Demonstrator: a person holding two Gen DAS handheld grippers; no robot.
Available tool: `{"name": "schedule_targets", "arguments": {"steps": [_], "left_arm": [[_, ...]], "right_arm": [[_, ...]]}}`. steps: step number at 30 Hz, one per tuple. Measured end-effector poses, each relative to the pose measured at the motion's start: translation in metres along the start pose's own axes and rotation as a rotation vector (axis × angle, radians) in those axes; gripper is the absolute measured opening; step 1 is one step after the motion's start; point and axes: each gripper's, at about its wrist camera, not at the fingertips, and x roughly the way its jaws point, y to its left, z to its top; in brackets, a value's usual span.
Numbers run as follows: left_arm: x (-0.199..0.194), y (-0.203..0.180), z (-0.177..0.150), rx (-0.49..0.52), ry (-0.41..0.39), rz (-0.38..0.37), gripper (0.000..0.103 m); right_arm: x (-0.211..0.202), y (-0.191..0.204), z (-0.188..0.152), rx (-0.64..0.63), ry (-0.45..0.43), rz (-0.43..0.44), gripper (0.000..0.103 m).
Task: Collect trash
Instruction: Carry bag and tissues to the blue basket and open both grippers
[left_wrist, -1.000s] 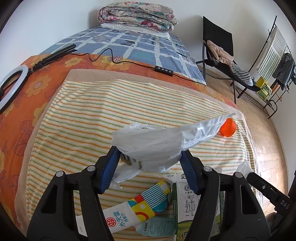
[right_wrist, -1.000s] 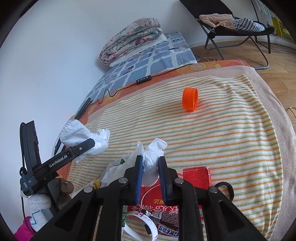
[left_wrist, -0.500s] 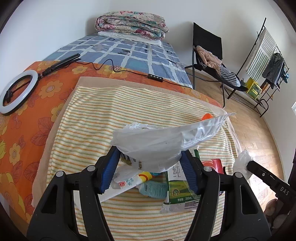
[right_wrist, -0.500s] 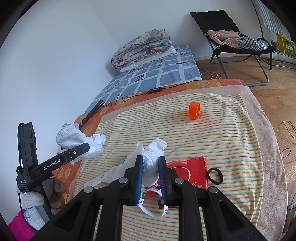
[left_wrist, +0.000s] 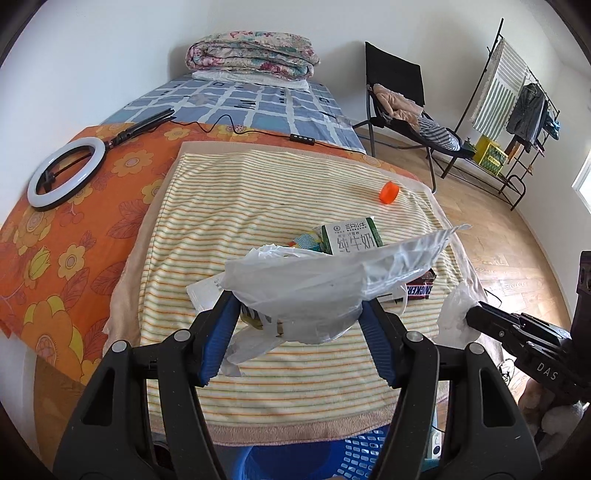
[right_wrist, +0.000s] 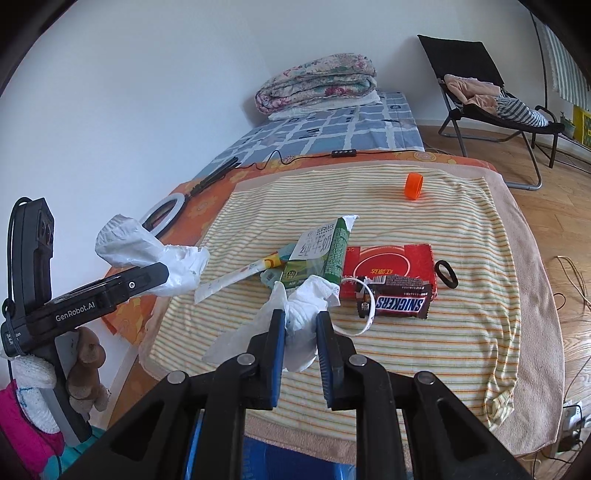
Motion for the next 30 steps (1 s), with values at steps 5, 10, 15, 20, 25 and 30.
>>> {"name": "schedule_targets", "arguments": {"steps": [5, 10, 15, 20, 25, 30], "left_arm": [[-0.017, -0.003, -0.033, 0.033, 0.016, -0.007, 0.067], [-0.024, -0.007, -0.064, 0.062, 0.056, -0.024, 0.067], [-0.027, -0.010, -0.095, 0.099, 0.092, -0.027, 0.067], [-0.024, -0.010, -0.123, 0.111, 0.132, -0.030, 0.067], [-0.016, -0.008, -0.146, 0.112, 0.185, -0.032, 0.067], [-0.006, -0.005, -0.164, 0.119, 0.237, -0.037, 0.067]], "right_arm": [[-0.011, 0.016, -0.027, -0.041, 0.019, 0.003, 0.015], [-0.019, 0.030, -0.054, -0.083, 0.033, -0.013, 0.015], [-0.020, 0.036, -0.079, -0.096, 0.061, -0.010, 0.015], [-0.017, 0.041, -0.100, -0.104, 0.093, -0.009, 0.015], [-0.015, 0.046, -0.116, -0.115, 0.116, -0.005, 0.016], [-0.008, 0.044, -0.129, -0.109, 0.148, -0.002, 0.016]]}}
